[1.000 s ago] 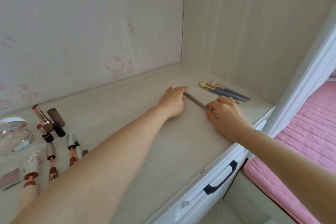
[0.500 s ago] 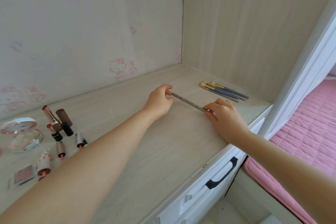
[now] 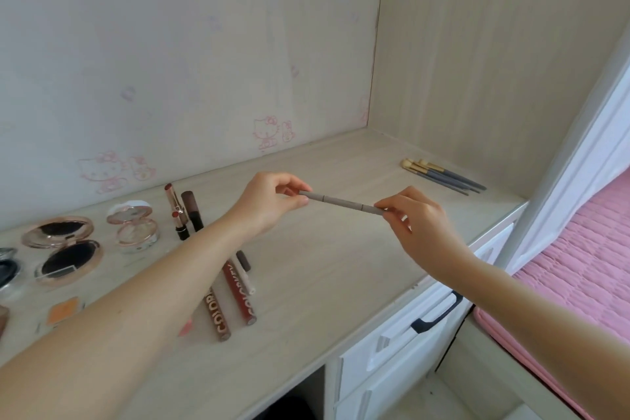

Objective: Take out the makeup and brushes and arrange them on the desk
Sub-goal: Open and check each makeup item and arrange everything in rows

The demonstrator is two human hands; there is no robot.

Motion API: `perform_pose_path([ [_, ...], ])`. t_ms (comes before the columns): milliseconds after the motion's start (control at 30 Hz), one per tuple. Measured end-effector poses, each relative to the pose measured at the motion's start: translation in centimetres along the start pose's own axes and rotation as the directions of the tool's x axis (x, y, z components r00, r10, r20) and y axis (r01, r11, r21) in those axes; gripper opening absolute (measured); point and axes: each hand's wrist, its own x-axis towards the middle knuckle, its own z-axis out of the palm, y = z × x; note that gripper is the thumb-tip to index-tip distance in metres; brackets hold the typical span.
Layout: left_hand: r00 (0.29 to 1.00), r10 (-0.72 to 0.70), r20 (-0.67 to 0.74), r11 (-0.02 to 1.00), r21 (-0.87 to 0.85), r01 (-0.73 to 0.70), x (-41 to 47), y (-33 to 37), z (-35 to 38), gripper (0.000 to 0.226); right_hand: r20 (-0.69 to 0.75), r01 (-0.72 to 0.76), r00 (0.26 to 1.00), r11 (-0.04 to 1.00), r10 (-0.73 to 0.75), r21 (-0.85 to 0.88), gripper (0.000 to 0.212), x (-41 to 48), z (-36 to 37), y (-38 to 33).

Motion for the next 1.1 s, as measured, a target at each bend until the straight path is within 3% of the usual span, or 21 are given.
perform_pose_path([
  [100, 1.0, -0.024, 0.011, 0.997, -0.073, 0.025, -2.7, -0.2, -2.3, 0.011, -0.006, 0.019, 1.0, 0.999, -0.018, 0.049, 0.018, -0.6, 0.3, -2.2],
  [267, 0.99, -0.139, 0.016, 0.92, -0.368, 0.136, -6.9, -1.5, -5.2, 0.012, 0.058, 0.016, 0.998, 0.991, -0.023, 0.131, 0.025, -1.9, 0.9, -6.3],
  [400, 0.977, -0.213, 0.005, 0.798, -0.576, 0.176, -9.4, -1.9, -7.1, 0.012, 0.151, -0.036, 0.989, 0.974, 0.002, 0.221, 0.027, -2.4, 1.6, -9.6],
  [600, 0.942, -0.32, -0.099, 0.54, -0.836, 0.096, -11.1, -1.1, -9.0, 0.01, 0.252, -0.164, 0.965, 0.924, 0.077, 0.345, 0.025, -2.6, 3.5, -14.7],
  [767, 0.943, -0.285, -0.17, 0.603, -0.797, 0.038, -11.9, -0.3, -9.3, 0.016, 0.293, -0.159, 0.955, 0.909, 0.043, 0.385, 0.015, -2.2, 4.9, -18.2],
  [967, 0.916, -0.307, -0.258, 0.584, -0.811, -0.032, -12.6, -0.5, -9.7, 0.02, 0.323, -0.171, 0.946, 0.885, 0.024, 0.433, 0.017, -2.3, 5.9, -20.2],
  [1100, 0.918, -0.288, -0.272, 0.686, -0.728, -0.001, -13.1, -0.9, -10.2, 0.019, 0.371, -0.149, 0.928, 0.893, -0.021, 0.424, 0.015, -2.4, 6.4, -20.6],
])
